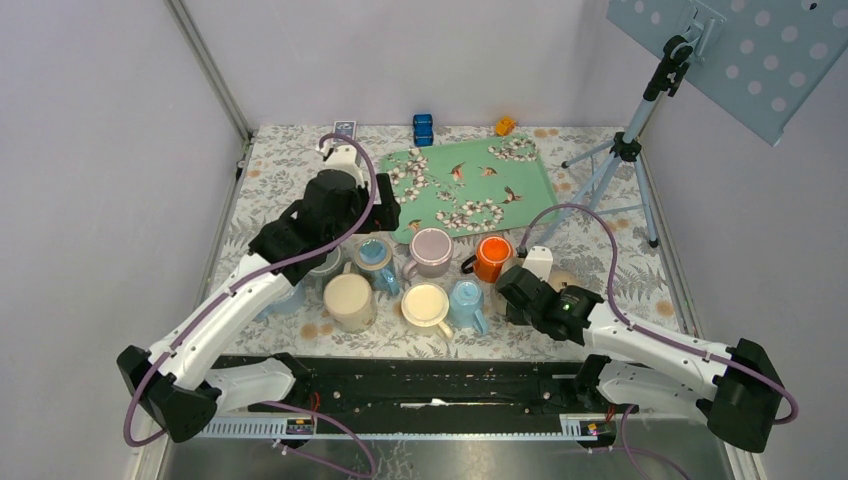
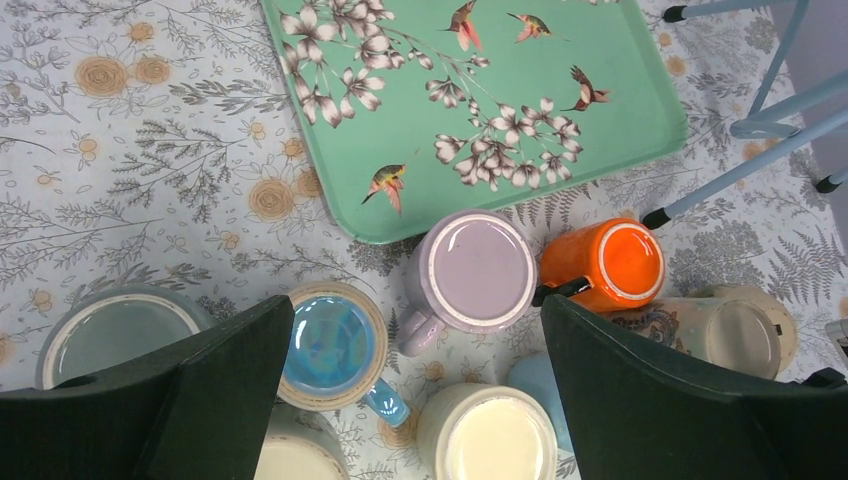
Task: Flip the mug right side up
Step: Turn over the cup at the corner of the board.
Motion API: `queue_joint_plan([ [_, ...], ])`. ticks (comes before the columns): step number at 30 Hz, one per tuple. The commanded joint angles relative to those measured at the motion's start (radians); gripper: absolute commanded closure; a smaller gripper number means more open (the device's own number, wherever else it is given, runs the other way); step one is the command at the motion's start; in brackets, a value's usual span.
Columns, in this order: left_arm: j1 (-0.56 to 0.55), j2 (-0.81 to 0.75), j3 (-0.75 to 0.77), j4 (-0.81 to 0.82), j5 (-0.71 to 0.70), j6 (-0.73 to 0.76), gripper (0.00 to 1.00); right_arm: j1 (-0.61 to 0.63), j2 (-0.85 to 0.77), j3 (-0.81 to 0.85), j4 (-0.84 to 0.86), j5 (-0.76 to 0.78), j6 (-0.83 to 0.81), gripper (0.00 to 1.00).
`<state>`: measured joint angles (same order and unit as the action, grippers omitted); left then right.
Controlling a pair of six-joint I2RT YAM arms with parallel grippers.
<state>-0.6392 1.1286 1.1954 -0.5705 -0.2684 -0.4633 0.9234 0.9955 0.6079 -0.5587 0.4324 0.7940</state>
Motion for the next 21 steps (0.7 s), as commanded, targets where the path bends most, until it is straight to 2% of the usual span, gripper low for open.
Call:
queue_joint_plan([
  [1,0.006,-0.038,-0.007,0.053,0.022,-0.029,0.01,0.010,-0.008,-0.005,0.009,0.088,0.012,0.82],
  [5,0.006,-0.050,-0.030,0.070,0.054,-0.062,0.01,0.010,-0.025,0.041,-0.024,0.099,-0.008,1.00],
  [21,0.007,-0.067,-0.151,0.176,0.220,-0.223,0.01,0.011,-0.102,0.214,-0.115,0.107,-0.030,1.00],
])
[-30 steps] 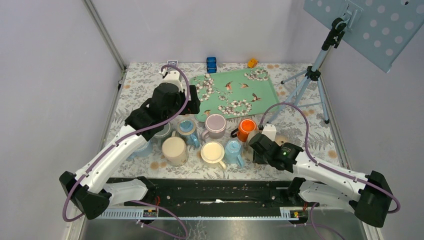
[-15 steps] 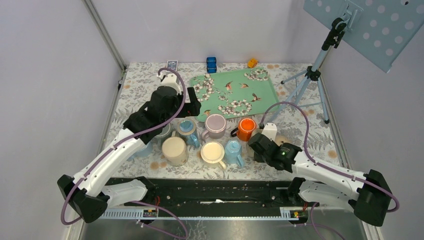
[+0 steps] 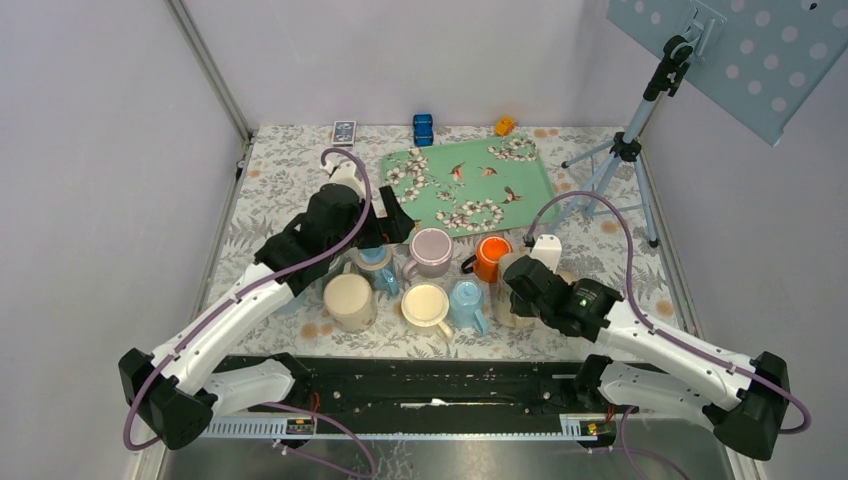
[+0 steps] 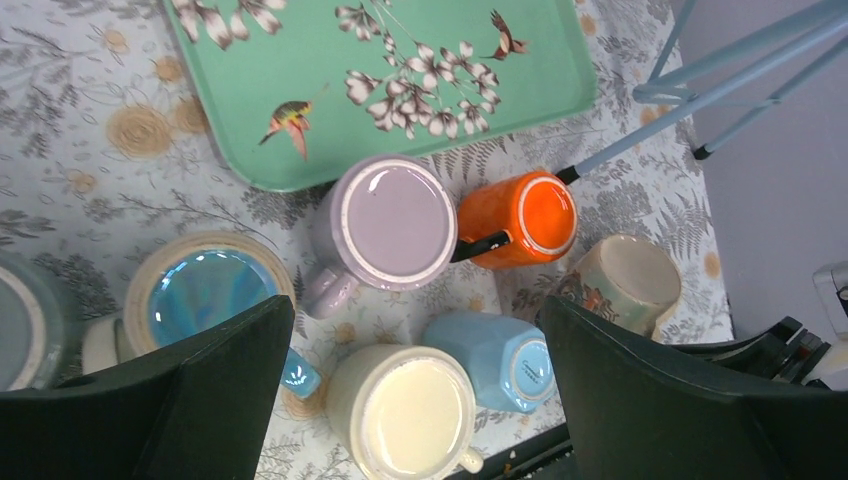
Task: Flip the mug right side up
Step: Turn over the cup at the corner of the board.
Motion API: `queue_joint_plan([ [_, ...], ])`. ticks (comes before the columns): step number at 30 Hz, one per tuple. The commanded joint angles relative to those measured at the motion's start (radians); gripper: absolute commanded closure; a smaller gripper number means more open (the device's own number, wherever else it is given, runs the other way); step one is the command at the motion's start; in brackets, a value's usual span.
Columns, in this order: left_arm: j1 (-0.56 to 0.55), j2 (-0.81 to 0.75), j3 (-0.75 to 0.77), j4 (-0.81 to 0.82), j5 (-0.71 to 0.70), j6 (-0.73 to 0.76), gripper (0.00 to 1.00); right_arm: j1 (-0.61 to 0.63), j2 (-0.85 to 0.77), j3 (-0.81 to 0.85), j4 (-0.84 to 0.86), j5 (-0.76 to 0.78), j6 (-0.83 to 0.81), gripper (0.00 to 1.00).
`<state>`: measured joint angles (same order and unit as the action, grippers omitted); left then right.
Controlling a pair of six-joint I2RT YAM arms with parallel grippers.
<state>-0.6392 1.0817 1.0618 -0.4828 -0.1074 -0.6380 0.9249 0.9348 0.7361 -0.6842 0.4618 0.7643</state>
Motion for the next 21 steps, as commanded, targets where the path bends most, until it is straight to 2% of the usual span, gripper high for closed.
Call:
queue_joint_plan([
  [1,0.007,-0.021,-0.023,0.097,0.068,-0.054,0.01,0.009,-0.046,0.093,0.006,0.081,0.001,1.00],
  [21,0.005,0.005,-0.079,0.234,0.314,0.006,0.02,0.009,-0.038,0.151,0.007,0.093,0.044,1.00],
])
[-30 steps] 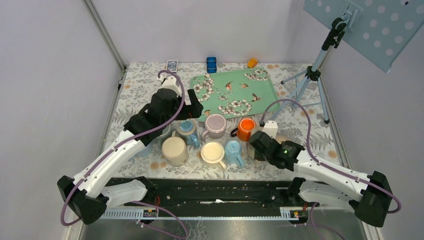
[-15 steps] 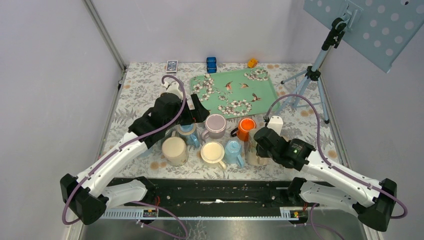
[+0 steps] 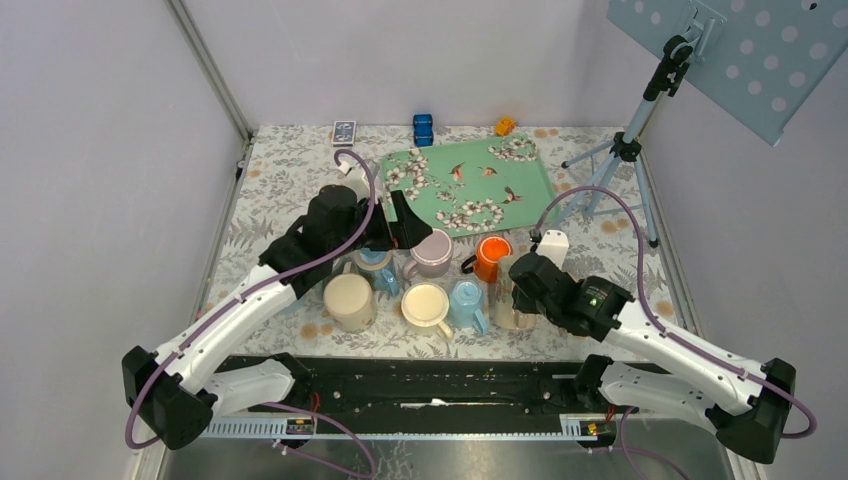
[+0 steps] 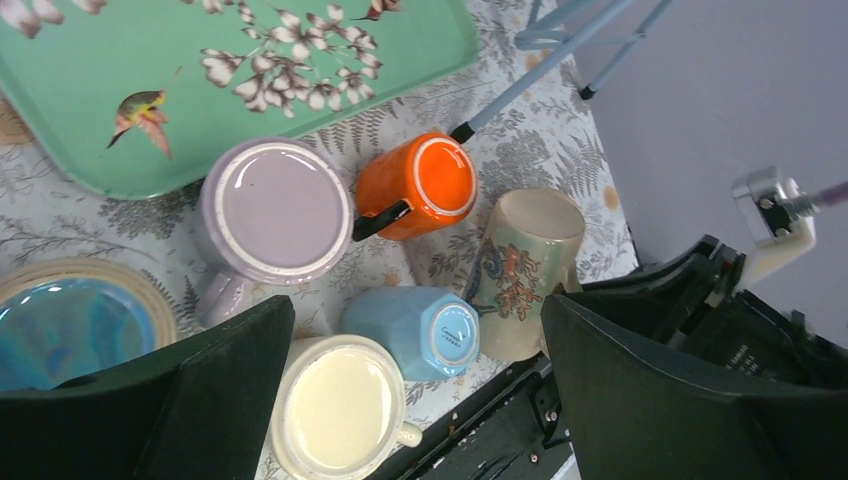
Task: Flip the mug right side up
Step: Turn over the cup at the corner of the board.
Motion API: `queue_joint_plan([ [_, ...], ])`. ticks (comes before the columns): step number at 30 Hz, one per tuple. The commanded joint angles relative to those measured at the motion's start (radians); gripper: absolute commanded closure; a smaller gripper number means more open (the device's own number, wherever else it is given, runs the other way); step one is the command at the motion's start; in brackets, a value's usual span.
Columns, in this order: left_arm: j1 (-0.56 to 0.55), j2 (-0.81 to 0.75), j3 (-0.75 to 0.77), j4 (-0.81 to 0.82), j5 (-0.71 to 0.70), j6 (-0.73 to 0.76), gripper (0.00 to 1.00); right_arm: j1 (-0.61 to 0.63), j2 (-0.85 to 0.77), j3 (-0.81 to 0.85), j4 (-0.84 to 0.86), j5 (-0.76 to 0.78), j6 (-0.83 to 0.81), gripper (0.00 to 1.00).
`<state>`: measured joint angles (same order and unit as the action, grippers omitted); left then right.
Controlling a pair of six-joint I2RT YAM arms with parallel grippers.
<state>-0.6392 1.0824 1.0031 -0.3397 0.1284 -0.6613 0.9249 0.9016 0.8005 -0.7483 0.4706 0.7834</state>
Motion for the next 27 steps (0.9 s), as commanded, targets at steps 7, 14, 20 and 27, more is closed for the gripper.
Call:
queue_joint_plan([
  [7,0.004,-0.012,-0.066,0.187,0.192,0.016,0.03,0.009,0.009,0.156,0.036,0.105,0.049,1.00],
  [14,-0.070,-0.049,-0.121,0.285,0.174,0.065,0.05,0.009,0.038,0.212,-0.001,0.106,0.074,1.00],
  [20,-0.155,-0.063,-0.160,0.323,0.063,0.074,0.06,0.009,0.052,0.279,-0.028,0.101,0.081,1.00],
  [27,-0.156,-0.047,-0.200,0.367,0.077,0.012,0.06,0.009,0.070,0.353,-0.024,0.098,0.065,1.00],
])
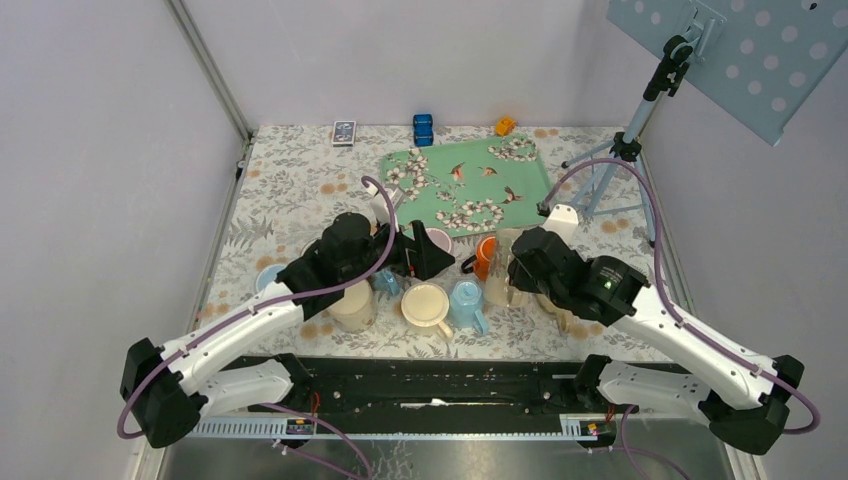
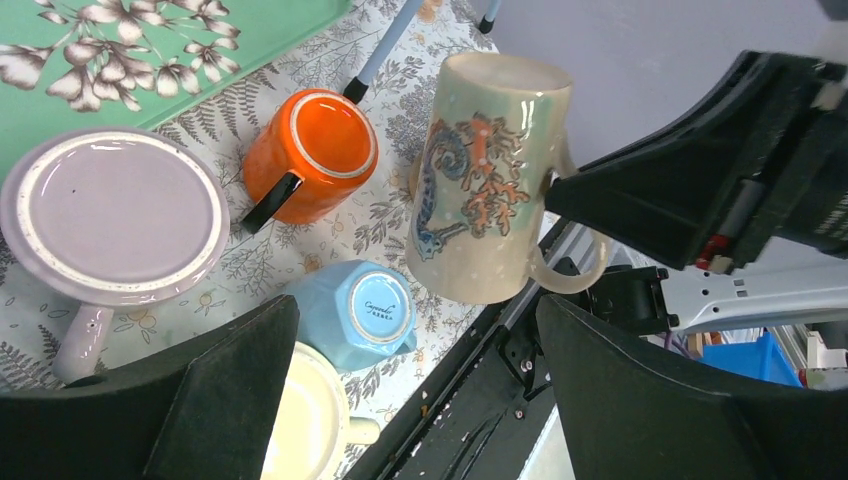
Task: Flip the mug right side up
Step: Turn over the cup at the corner of the board.
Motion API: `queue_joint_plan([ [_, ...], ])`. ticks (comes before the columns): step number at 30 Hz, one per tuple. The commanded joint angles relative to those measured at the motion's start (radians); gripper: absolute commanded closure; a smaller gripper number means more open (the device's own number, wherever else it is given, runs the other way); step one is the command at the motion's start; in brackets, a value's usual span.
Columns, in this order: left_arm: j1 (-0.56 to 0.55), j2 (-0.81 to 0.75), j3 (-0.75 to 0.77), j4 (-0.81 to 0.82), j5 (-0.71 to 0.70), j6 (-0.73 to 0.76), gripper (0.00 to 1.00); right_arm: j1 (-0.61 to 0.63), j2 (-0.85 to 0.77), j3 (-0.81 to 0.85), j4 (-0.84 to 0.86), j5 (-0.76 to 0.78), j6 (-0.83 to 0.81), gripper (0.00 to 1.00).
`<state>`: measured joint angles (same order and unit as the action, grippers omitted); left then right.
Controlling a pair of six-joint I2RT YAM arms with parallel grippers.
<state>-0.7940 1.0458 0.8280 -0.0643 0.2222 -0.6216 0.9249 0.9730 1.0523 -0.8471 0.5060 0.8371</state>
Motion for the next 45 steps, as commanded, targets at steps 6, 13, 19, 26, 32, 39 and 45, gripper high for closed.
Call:
queue_joint_plan([
  [6,0.003,-0.002,-0.047,0.098,0.017,-0.028,0.09,0.009,0.013,0.135,0.144,0.055,0.008,1.00],
  [13,0.001,-0.060,-0.055,0.129,0.024,0.055,0.16,0.009,0.106,0.218,0.213,0.044,0.028,1.00],
  [19,-0.010,-0.090,-0.049,0.148,0.028,0.111,0.23,0.004,0.196,0.288,0.288,0.037,0.039,1.00],
  [26,-0.094,-0.102,-0.030,0.129,-0.182,0.201,0.26,-0.031,0.324,0.405,0.328,-0.021,0.057,1.00],
  [32,-0.213,-0.058,0.005,0.129,-0.462,0.281,0.28,-0.060,0.429,0.497,0.340,-0.089,0.093,1.00],
  [39,-0.309,0.042,0.088,0.110,-0.767,0.381,0.33,-0.073,0.494,0.547,0.343,-0.142,0.124,1.00],
  [45,-0.321,0.100,0.127,0.087,-0.891,0.420,0.37,-0.080,0.503,0.566,0.341,-0.148,0.128,1.00],
])
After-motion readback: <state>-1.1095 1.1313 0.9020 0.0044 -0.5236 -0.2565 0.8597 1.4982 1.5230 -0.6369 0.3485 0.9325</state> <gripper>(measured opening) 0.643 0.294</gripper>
